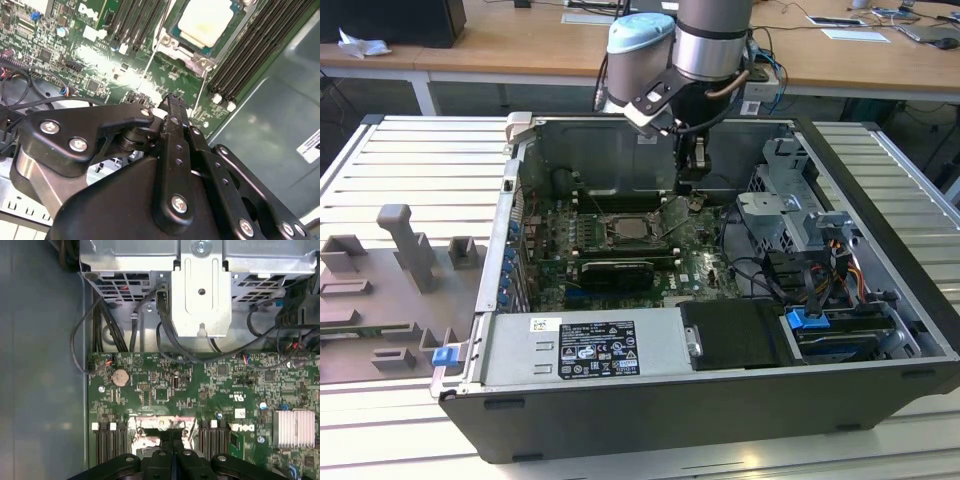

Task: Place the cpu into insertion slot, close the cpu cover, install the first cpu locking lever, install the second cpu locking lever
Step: 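Close the cpu cover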

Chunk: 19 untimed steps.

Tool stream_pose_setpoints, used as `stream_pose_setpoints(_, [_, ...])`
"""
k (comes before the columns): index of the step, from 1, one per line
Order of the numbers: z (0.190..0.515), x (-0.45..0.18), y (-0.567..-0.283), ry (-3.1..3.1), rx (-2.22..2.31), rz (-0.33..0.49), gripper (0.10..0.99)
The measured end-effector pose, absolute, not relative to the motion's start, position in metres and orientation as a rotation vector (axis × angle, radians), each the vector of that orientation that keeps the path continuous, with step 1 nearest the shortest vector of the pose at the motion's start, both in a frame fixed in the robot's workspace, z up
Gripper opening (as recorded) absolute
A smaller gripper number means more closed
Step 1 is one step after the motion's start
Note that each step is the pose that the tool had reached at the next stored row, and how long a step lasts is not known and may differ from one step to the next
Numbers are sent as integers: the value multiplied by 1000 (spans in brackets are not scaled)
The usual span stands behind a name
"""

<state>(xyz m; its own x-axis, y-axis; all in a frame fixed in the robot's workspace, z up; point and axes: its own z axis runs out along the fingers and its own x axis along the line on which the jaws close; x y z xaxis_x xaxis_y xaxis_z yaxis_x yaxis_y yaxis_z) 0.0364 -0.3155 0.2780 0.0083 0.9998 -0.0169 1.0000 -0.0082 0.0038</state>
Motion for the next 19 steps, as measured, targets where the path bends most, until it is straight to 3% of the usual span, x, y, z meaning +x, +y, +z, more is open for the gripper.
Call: stream_pose_setpoints(19, [250,67,-314,2216,2202,-21,106])
